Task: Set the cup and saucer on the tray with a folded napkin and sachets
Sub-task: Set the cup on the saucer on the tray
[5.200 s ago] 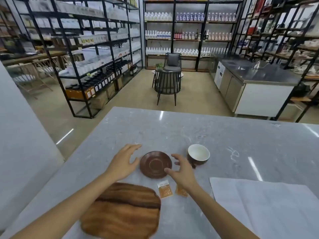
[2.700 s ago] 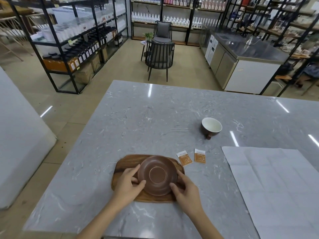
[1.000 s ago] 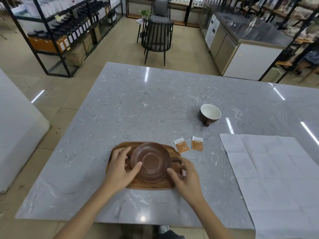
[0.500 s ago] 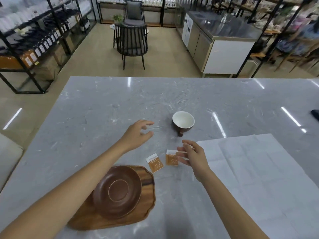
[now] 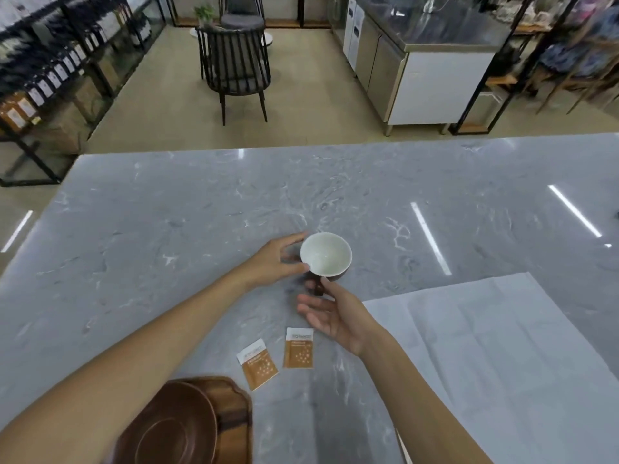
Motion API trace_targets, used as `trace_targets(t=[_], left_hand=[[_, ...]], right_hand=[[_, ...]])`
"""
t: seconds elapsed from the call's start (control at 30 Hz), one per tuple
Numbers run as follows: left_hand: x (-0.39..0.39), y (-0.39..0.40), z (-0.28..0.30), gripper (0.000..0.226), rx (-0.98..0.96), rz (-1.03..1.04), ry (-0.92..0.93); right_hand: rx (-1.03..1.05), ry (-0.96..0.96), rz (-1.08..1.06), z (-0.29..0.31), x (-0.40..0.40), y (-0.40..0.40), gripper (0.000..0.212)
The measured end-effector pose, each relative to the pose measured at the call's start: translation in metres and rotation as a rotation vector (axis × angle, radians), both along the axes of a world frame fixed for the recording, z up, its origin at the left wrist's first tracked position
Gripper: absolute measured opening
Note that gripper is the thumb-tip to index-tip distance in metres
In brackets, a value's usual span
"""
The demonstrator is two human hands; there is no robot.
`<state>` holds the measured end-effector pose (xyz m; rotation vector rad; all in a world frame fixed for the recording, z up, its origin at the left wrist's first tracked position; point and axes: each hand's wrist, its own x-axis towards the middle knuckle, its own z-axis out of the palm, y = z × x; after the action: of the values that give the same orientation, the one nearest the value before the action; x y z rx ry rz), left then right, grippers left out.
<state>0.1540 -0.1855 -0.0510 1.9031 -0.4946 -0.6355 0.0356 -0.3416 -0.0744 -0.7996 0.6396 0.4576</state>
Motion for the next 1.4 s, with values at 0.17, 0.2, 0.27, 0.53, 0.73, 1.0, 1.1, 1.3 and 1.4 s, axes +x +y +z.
trace_targets(t=[0.17, 0.2, 0.27, 0.53, 0.73, 1.0, 1.1, 1.3, 1.4], left_hand=[[0.006, -0.003, -0.009, 0.076, -0.062, -0.013, 0.082], [0.007, -0.003, -0.010, 0.076, -0.076, -0.009, 0.092], [0.009, -0.003, -0.013, 0.076, -0.099, -0.001, 0.116], [0.002, 0.002, -0.020, 0.078, -0.174, 0.041, 0.175], [-0.017, 0.016, -0.008, 0.075, -0.227, 0.099, 0.141], [-0.053, 0.054, 0.020, 0.076, -0.271, 0.159, 0.087], [-0.069, 0.072, 0.029, 0.076, -0.286, 0.183, 0.061], [-0.106, 0.111, 0.047, 0.072, -0.314, 0.211, 0.024], [-0.127, 0.130, 0.053, 0.071, -0.331, 0.230, 0.011]], right_hand=[[0.026, -0.016, 0.003, -0.010, 0.013, -0.005, 0.030], [0.030, -0.021, -0.004, -0.012, 0.014, -0.006, 0.029], [0.031, -0.031, -0.007, -0.013, 0.015, -0.007, 0.027], [0.006, -0.034, 0.017, -0.008, 0.008, -0.004, 0.026], [-0.027, -0.087, 0.066, 0.012, -0.004, 0.005, 0.025], [-0.062, -0.142, 0.143, 0.046, -0.030, 0.035, 0.029], [-0.085, -0.161, 0.172, 0.059, -0.043, 0.050, 0.029], [-0.114, -0.213, 0.247, 0.080, -0.075, 0.080, 0.029], [-0.117, -0.236, 0.268, 0.086, -0.092, 0.098, 0.033]])
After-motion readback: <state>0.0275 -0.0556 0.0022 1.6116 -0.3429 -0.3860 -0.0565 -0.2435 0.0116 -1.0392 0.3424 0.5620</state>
